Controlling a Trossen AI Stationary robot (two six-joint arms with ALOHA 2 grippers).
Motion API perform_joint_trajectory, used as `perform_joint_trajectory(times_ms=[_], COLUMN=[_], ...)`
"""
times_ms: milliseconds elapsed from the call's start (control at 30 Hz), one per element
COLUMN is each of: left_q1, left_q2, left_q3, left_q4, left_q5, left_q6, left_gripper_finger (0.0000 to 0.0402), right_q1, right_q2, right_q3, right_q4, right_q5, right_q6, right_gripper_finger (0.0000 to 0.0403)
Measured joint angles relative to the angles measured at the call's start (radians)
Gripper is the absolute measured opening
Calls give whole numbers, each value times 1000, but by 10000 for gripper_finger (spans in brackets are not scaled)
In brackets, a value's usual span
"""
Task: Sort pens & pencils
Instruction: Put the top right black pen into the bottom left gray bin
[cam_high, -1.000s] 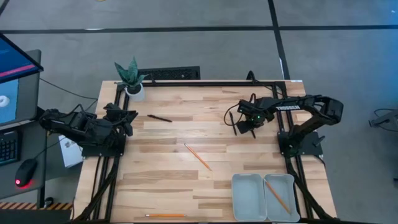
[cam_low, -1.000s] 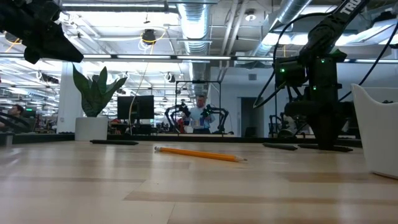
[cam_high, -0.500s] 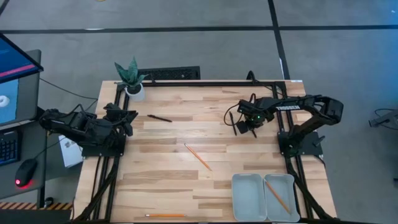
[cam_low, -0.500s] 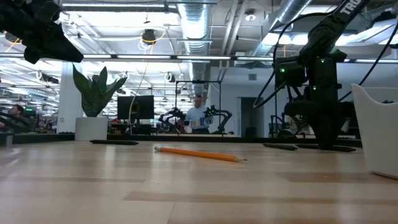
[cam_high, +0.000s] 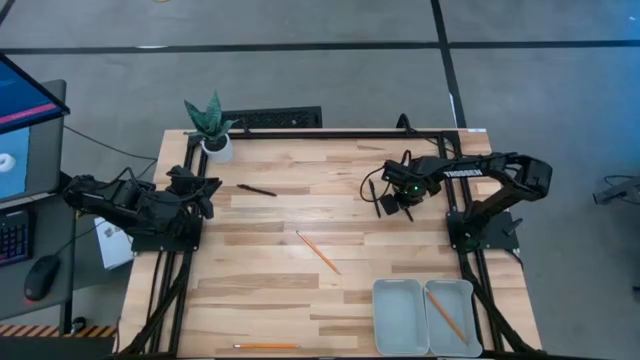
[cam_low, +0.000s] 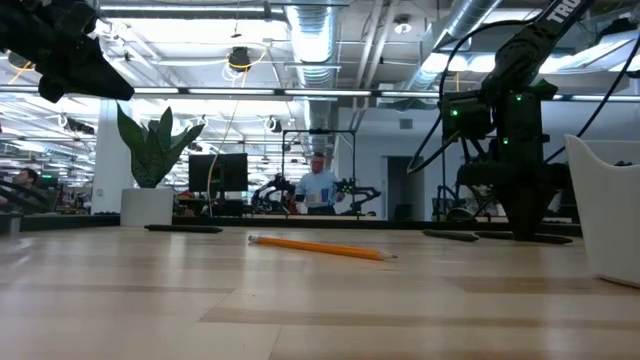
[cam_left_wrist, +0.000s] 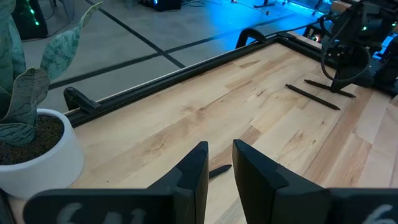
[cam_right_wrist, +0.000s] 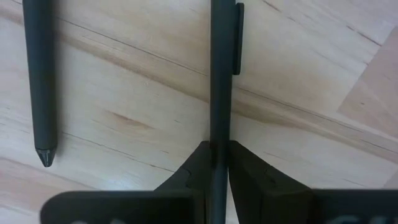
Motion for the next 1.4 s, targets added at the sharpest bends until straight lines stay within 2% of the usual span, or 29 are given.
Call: perform_joint_trajectory(times_ms=[400, 600, 800, 1200, 1400], left_q1=[0, 0, 0, 0, 0], left_q2=[0, 0, 0, 0, 0], left_q3=[0, 0, 0, 0, 0], left_q4=[0, 0, 0, 0, 0], left_q5=[0, 0, 0, 0, 0], left_q6=[0, 0, 0, 0, 0], left_gripper_finger=[64, 64, 64, 64, 64], right_q1=[0, 0, 15, 127, 234], right_q2=[4, 4, 3, 1, 0], right_q3=[15, 68, 143, 342, 456], right_q4=[-13, -21, -117, -277, -350], right_q5=[-4, -34, -40, -63, -66], right_q6=[0, 1, 0, 8, 118], right_gripper_finger=[62, 62, 62, 62, 62])
